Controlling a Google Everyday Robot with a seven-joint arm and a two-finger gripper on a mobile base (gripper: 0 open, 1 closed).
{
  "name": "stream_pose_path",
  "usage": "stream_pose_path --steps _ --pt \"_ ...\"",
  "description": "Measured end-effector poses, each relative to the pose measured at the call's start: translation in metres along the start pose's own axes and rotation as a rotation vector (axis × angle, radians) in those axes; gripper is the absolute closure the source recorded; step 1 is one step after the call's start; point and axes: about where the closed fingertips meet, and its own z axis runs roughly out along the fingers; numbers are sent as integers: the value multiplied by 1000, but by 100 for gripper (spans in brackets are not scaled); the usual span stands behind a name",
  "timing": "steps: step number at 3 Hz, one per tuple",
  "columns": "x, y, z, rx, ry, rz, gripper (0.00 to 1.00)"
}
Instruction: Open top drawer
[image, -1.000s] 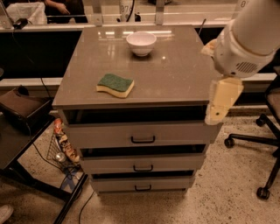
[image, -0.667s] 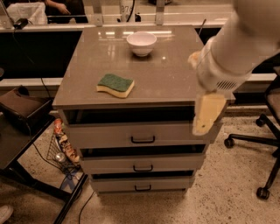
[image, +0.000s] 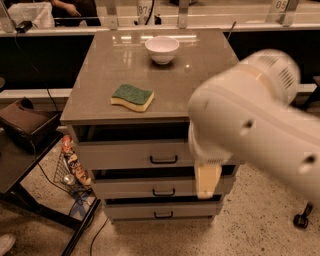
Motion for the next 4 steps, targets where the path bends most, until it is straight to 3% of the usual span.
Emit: stream_pose_path --steps 1,2,3,4 --pt "15 36 25 -65 52 6 0" --pt "16 36 25 -66 50 4 0" --pt "6 37 50 -89 33 -1 0" --pt "-27 44 110 -83 -1 -50 0"
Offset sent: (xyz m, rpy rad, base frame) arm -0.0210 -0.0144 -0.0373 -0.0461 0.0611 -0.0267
